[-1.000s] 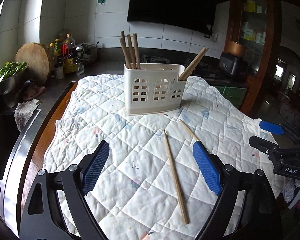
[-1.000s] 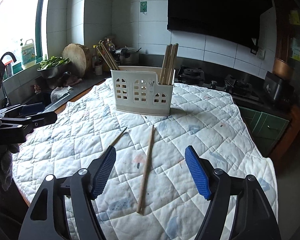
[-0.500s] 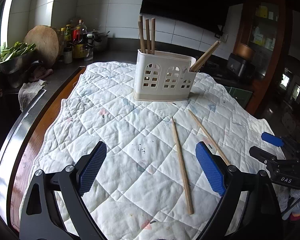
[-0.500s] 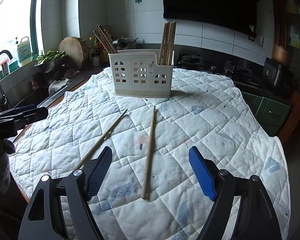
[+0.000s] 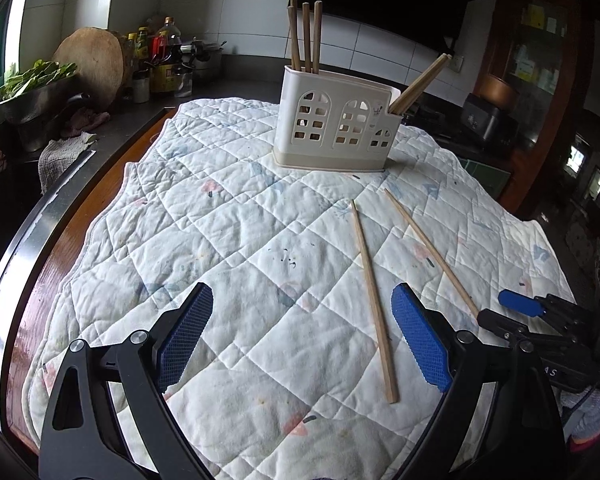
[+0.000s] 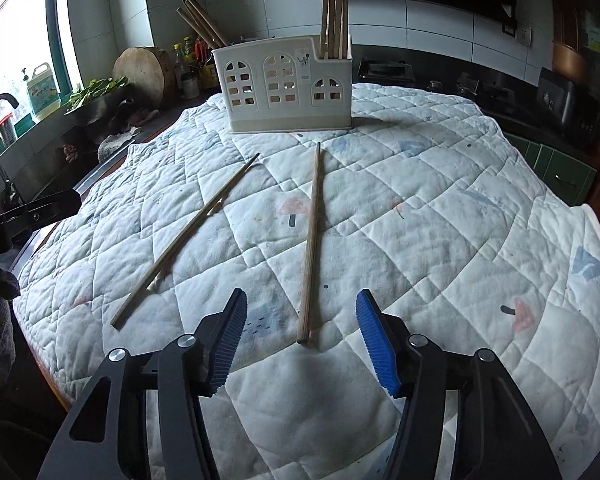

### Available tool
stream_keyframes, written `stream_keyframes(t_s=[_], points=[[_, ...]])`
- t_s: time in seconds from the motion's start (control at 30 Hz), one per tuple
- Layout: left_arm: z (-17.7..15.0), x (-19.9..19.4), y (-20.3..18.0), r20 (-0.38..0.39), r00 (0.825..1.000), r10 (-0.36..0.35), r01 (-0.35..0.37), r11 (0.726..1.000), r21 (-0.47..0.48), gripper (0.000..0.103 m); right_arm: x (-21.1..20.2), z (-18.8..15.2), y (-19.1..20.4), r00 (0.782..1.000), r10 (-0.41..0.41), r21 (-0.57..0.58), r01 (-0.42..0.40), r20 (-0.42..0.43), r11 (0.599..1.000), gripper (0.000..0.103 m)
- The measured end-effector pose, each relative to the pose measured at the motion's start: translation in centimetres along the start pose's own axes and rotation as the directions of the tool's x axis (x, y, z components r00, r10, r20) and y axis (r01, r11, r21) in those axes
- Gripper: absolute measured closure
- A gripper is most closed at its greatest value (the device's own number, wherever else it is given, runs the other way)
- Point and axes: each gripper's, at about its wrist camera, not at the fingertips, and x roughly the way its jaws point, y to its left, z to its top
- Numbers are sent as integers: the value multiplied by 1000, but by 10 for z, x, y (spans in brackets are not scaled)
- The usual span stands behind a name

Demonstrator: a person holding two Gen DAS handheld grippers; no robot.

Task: Organize utensils
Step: 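Move both open grippers back toward the last loose chopsticks, then close the left gripper on a chopstick while the right gripper grasps the other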

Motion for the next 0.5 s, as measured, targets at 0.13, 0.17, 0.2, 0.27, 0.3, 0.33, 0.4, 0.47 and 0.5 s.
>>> stream_keyframes(t_s=[0.13, 0.17, 0.2, 0.27, 0.3, 0.33, 0.4, 0.47, 0.5], points=[[-8, 2, -2, -18, 1000, -8, 8, 1000, 13, 13, 10, -2, 1, 1000, 9, 13, -9, -22, 1000, 65], [-10, 3, -3, -23, 1000, -8, 8, 1000, 17, 13, 12, -2, 1, 1000, 11, 18, -11, -26, 1000, 66], [-12, 4, -5, -30, 1000, -11, 12, 1000, 21, 13, 14, -2, 0, 999, 12, 22, -12, -30, 1000, 69], [-16, 6, -7, -39, 999, -14, 15, 1000, 27, 14, 17, -2, -1, 999, 9, 30, -7, -36, 1000, 73], [-18, 7, -8, -45, 999, -18, 20, 999, 28, 14, 18, -2, -1, 999, 8, 34, -6, -39, 999, 74], [-20, 9, -9, -53, 998, -25, 27, 999, 32, 14, 19, -1, -2, 999, 6, 38, -5, -39, 999, 75], [-24, 12, -12, -66, 997, -31, 34, 999, 39, 22, 20, -1, -3, 999, -1, 39, 2, -41, 999, 78], [-28, 16, -16, -86, 995, -46, 50, 998, 45, 27, 21, 0, -4, 999, -16, 39, 17, -43, 999, 83], [-30, 18, -19, -93, 994, -54, 58, 997, 48, 30, 21, 0, -4, 999, -20, 40, 21, -42, 999, 87]])
